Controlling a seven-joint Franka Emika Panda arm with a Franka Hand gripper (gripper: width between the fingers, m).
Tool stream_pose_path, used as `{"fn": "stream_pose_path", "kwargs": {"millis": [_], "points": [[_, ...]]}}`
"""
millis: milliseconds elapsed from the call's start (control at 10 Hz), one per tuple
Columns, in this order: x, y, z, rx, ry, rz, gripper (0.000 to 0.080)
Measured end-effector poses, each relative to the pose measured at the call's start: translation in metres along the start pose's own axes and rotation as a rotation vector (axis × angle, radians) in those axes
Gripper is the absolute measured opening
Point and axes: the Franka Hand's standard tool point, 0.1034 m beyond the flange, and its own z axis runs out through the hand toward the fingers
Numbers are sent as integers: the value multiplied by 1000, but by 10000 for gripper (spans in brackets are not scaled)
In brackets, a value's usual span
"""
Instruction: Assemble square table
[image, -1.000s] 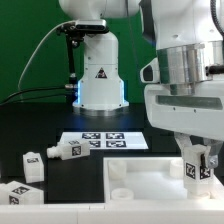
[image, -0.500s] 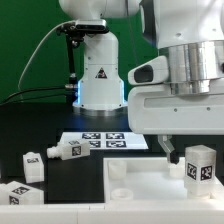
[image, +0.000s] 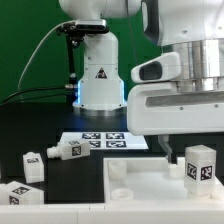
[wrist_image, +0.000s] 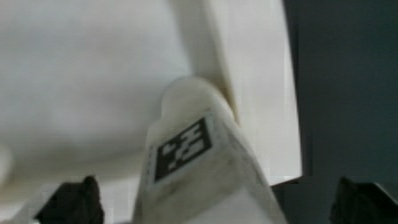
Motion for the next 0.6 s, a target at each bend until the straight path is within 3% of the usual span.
{"fn": "stream_pose_path", "kwargs": {"millis": [100,200,300,400,500,600], "points": [[0,0,1,5,-1,31,649],[-1,0,1,5,-2,52,529],[-1,0,1,4,-2,55,529],[-1,0,1,4,-2,89,354],[-1,2,1,3,-2,184,354],[-1,3,2,0,-2,267,286]]}}
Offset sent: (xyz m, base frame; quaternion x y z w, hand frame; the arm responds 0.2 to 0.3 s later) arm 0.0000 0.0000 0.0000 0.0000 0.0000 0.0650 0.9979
